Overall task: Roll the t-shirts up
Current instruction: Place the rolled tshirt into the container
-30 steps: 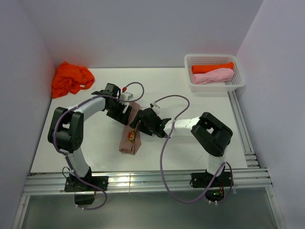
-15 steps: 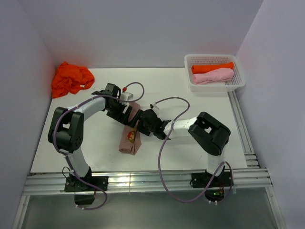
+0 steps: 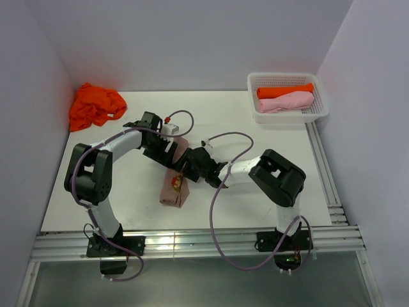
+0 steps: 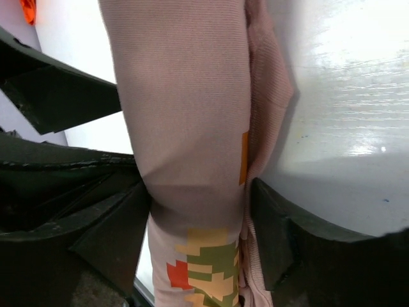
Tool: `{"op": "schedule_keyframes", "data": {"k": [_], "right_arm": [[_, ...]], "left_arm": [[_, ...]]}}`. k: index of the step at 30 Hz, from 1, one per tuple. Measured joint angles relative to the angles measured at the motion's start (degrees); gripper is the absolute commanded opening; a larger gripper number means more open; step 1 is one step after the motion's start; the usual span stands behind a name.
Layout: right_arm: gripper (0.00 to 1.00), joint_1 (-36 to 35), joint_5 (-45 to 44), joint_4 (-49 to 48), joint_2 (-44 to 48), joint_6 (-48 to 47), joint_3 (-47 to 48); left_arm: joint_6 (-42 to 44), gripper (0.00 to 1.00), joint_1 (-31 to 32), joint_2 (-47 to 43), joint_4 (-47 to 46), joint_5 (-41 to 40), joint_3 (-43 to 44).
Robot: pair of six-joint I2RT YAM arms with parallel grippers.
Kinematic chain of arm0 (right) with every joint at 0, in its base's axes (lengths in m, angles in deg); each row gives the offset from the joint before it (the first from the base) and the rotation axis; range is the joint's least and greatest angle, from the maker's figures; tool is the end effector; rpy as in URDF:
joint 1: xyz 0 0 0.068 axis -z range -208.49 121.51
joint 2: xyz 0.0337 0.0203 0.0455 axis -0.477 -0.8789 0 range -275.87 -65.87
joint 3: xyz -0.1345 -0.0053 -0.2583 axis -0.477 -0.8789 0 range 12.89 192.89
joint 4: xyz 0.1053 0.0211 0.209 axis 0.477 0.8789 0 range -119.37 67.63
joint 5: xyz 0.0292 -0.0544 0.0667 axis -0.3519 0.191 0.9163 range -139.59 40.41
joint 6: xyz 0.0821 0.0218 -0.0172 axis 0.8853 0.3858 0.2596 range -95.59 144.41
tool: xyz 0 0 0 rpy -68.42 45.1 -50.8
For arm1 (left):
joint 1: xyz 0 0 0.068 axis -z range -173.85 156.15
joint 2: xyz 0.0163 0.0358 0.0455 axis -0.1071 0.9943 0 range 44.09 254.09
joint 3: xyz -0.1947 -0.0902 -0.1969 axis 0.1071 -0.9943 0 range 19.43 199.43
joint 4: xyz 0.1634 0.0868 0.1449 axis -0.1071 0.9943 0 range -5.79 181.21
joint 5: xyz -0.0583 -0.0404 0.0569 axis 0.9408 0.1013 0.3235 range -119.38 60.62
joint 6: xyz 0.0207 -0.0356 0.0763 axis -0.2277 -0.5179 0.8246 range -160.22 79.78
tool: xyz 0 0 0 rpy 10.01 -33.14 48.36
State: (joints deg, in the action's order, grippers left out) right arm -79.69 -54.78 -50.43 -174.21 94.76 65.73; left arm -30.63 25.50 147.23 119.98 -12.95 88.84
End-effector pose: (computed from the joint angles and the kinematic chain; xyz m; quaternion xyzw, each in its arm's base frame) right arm 0.2592 0.3112 0.1526 0.1678 0.8680 0.3867 0.2623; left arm 0.3225 -0.1364 0.1806 0.2679 0.9367 -0.1550 0.1635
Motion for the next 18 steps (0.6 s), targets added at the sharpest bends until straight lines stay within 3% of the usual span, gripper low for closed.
{"op": "schedule_keyframes", "data": {"k": [3, 5, 6, 9, 12, 18], "right_arm": [[0.53, 0.04, -0.02, 0.11, -0.68, 0.57, 0.15], [0.39, 0.09, -0.09, 0.48, -0.94, 0.76, 0.26], [0.26, 0.09, -0.13, 0.68, -0.94, 1.07, 0.26], [0.09, 0.09, -0.35, 0.94, -0.94, 1.84, 0.26], [0.0, 0.11, -0.42, 1.31, -0.94, 2.43, 0.28], [0.0, 0.26, -0.44, 1.68, -0.9, 3.34, 0.35]], "left_arm": [[-0.02, 0.8, 0.02, 0.0, 0.02, 0.02, 0.0], [-0.02, 0.81, 0.13, 0.0, 0.02, 0.11, 0.0], [-0.02, 0.81, 0.22, 0.0, 0.02, 0.15, 0.0], [-0.02, 0.81, 0.42, 0.0, 0.02, 0.17, 0.0], [0.0, 0.82, 0.46, 0.0, 0.24, 0.17, 0.11], [0.2, 0.82, -0.26, 0.39, 3.61, 0.26, 6.23]]}}
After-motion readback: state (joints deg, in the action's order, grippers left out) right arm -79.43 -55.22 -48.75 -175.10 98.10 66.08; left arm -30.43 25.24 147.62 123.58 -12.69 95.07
